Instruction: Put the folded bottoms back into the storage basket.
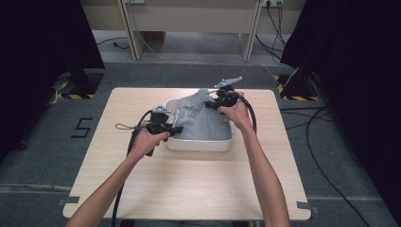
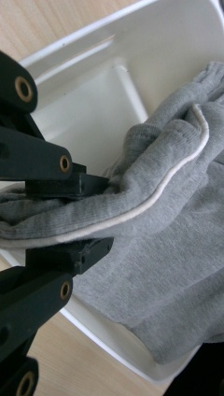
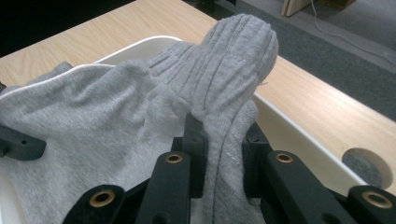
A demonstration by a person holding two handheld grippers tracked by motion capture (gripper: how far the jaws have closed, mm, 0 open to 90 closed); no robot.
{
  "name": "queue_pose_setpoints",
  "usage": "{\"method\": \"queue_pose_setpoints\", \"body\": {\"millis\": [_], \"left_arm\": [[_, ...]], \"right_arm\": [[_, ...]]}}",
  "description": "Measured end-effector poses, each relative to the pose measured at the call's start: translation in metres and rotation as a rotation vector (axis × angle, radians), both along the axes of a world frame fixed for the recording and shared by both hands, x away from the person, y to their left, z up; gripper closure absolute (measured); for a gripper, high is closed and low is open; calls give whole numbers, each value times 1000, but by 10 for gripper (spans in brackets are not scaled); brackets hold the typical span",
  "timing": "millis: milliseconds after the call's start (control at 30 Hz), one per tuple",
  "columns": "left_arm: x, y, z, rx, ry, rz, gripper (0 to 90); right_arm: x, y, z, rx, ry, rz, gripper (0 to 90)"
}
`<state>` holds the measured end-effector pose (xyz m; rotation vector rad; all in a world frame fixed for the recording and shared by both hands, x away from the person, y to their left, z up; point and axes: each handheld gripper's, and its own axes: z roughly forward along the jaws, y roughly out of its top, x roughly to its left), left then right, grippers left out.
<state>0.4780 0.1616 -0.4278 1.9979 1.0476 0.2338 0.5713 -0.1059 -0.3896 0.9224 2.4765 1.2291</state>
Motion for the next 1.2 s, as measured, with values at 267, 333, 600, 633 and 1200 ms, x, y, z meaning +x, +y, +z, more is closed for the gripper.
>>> {"method": "queue_pose_setpoints", "body": {"millis": [267, 333, 600, 633, 1200], "left_arm": [[3, -3, -7, 38, 36, 5, 707], [4, -3, -9, 47, 49, 5, 702], [7, -6, -17, 94, 72, 4, 682], [7, -6, -17, 97, 75, 4, 678], [-2, -5, -2, 48, 14, 60, 414]], "right_arm": [[2, 3, -17, -25, 46, -17, 772], [3, 3, -20, -28, 57, -23, 771], [5, 3, -32, -65, 92, -39, 751], [5, 4, -33, -77, 91, -32, 745], [-3, 5, -25, -166, 65, -121, 424]]}}
